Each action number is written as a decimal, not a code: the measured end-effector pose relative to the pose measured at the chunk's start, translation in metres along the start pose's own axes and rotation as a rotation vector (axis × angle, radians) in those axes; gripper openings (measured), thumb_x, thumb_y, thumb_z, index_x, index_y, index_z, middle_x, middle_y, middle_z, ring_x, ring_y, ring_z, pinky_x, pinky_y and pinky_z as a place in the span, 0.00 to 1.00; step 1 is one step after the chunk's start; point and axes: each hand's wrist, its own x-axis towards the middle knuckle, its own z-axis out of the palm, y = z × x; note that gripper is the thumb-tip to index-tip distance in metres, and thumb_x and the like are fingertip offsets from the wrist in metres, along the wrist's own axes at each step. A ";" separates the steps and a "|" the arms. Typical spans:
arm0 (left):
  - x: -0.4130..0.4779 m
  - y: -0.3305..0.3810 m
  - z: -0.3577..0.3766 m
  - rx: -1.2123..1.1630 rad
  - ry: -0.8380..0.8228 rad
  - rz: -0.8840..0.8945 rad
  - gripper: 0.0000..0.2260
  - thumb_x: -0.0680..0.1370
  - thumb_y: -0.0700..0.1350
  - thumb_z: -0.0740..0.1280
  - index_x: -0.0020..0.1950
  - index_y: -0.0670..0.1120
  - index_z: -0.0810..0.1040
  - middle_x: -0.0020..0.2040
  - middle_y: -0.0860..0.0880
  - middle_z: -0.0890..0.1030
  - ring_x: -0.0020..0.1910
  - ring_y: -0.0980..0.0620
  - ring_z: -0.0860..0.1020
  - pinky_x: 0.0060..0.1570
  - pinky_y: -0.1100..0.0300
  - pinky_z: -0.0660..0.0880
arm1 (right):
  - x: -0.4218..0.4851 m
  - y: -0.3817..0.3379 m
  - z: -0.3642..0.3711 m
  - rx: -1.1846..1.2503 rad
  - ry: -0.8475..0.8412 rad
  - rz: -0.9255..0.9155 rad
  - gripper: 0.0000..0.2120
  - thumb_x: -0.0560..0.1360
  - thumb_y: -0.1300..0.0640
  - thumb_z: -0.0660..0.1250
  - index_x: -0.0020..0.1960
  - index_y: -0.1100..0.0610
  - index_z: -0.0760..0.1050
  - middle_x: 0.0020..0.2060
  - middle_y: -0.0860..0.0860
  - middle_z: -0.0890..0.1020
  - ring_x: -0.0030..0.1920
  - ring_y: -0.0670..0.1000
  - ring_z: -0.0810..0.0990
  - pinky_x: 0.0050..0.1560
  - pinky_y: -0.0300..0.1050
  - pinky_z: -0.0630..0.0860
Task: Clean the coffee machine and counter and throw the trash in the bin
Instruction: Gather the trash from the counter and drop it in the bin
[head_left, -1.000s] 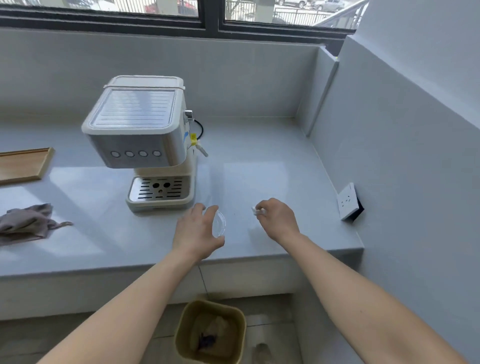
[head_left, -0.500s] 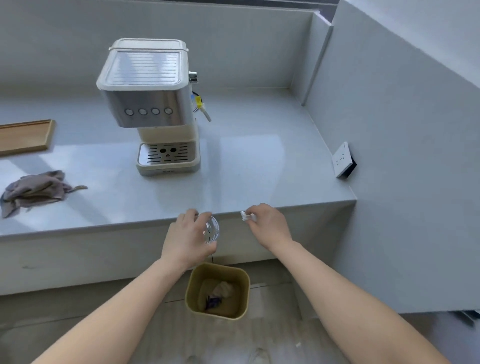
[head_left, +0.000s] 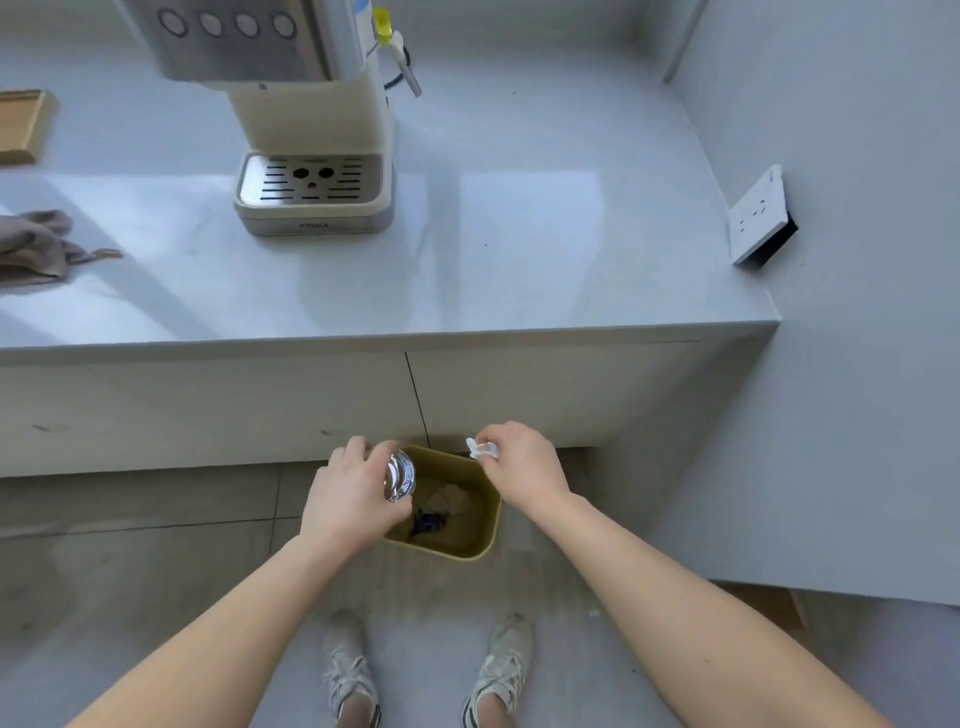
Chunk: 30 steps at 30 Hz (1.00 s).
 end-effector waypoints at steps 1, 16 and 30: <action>0.004 -0.005 0.011 -0.004 -0.012 -0.007 0.30 0.69 0.57 0.69 0.70 0.53 0.70 0.59 0.48 0.73 0.56 0.45 0.72 0.53 0.50 0.74 | 0.002 0.005 0.012 -0.004 -0.012 0.012 0.10 0.78 0.55 0.63 0.56 0.50 0.80 0.50 0.49 0.82 0.49 0.54 0.79 0.50 0.50 0.79; 0.066 -0.080 0.182 -0.001 -0.191 -0.010 0.33 0.72 0.59 0.70 0.74 0.51 0.65 0.66 0.45 0.71 0.63 0.42 0.71 0.53 0.48 0.77 | 0.041 0.086 0.198 -0.061 -0.178 0.180 0.08 0.80 0.54 0.63 0.54 0.49 0.80 0.47 0.49 0.83 0.42 0.51 0.80 0.38 0.42 0.74; 0.112 -0.099 0.274 0.094 -0.223 0.041 0.31 0.72 0.55 0.70 0.73 0.53 0.63 0.67 0.49 0.69 0.65 0.45 0.70 0.57 0.50 0.75 | 0.071 0.131 0.292 -0.041 -0.142 0.274 0.12 0.78 0.57 0.67 0.60 0.47 0.79 0.56 0.48 0.80 0.51 0.52 0.81 0.49 0.47 0.81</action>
